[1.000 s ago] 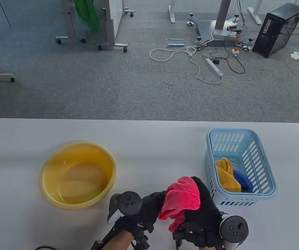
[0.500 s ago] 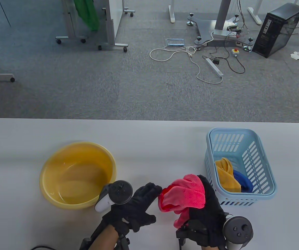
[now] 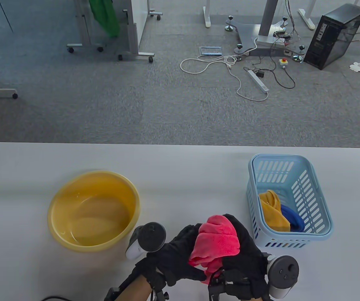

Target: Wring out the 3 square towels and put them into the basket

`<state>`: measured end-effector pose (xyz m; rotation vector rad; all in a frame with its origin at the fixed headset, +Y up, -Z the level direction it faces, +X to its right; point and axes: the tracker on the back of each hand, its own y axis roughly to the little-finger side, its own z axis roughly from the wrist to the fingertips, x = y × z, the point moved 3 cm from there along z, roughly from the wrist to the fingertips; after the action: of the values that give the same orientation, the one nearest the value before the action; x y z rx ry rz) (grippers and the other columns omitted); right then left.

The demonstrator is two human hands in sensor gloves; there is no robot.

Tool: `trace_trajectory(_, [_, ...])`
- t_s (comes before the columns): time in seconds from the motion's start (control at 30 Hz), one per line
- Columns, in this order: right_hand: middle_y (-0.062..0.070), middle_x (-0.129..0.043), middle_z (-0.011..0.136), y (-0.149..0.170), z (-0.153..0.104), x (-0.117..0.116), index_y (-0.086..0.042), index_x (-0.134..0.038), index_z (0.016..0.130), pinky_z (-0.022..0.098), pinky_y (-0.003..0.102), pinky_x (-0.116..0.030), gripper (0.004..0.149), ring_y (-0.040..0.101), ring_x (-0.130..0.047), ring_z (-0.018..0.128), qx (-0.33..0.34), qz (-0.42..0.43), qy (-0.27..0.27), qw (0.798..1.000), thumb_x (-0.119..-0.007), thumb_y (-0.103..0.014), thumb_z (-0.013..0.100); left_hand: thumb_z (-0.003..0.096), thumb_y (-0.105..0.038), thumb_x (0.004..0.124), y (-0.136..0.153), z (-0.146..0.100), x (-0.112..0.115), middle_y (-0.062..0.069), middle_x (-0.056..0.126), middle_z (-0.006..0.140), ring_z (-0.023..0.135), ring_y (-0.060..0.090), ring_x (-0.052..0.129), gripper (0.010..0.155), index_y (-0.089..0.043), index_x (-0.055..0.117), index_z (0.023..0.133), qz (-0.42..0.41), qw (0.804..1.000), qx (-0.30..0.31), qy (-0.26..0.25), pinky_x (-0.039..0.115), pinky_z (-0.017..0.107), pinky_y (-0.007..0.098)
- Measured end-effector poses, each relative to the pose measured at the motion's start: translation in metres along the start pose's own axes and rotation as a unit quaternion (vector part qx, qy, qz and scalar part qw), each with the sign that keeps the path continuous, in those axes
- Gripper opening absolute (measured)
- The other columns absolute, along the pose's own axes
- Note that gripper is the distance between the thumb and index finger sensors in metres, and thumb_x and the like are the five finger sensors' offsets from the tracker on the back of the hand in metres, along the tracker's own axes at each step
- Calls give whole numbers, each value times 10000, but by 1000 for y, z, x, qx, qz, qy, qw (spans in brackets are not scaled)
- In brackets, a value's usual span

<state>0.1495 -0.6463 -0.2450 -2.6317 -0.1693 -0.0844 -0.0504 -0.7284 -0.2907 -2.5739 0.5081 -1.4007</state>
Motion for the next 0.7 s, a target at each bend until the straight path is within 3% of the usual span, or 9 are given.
trace_trajectory(0.13, [111, -806, 935, 0, 0, -4, -204, -648, 1029, 711, 605, -667, 537, 301, -941, 723, -5, 2, -21, 1000, -867, -349, 560, 463, -409, 1031, 9, 7, 10, 36, 496, 1244, 1141, 488, 172, 1052, -329, 256, 1168, -53, 998, 6, 27, 186, 686, 783])
trace_trajectory(0.23, [115, -810, 930, 1, 0, -7, -200, -654, 1026, 710, 608, -666, 539, 306, -942, 716, -9, 30, -17, 999, -872, -345, 555, 467, -334, 1034, 13, 9, 18, 31, 656, 1184, 1160, 465, 322, 986, -337, 343, 1170, -151, 987, 38, 48, 226, 696, 784])
trace_trajectory(0.3, [115, -805, 934, 2, 0, -8, -200, -648, 1029, 714, 612, -659, 539, 307, -939, 719, -9, 32, -24, 999, -869, -346, 560, 475, -312, 1025, 14, 10, 23, 43, 734, 1129, 1159, 456, 386, 959, -334, 366, 1171, -172, 982, 43, 63, 242, 697, 787])
trace_trajectory(0.4, [108, -793, 947, 3, 0, -9, -207, -634, 1036, 731, 621, -634, 541, 302, -928, 736, -21, 29, -35, 999, -865, -350, 569, 479, -312, 1017, 15, 11, 26, 91, 742, 1063, 1123, 453, 517, 961, -330, 354, 1175, -169, 982, 38, 71, 272, 693, 796])
trace_trajectory(0.5, [105, -807, 934, 4, -1, -7, -202, -646, 1030, 726, 620, -643, 547, 298, -939, 716, -22, 16, -16, 1000, -875, -367, 561, 473, -325, 1020, 17, 12, 29, 72, 822, 907, 961, 417, 771, 934, -317, 403, 1174, -162, 983, 19, 84, 388, 694, 785])
trace_trajectory(0.7, [102, -825, 920, 4, -1, -4, -202, -670, 1016, 723, 619, -649, 551, 292, -951, 701, -21, 1, -13, 1000, -895, -382, 547, 464, -320, 1024, 21, 12, 27, 52, 922, 712, 751, 359, 929, 687, -238, 714, 1071, -140, 987, 0, 74, 563, 666, 730])
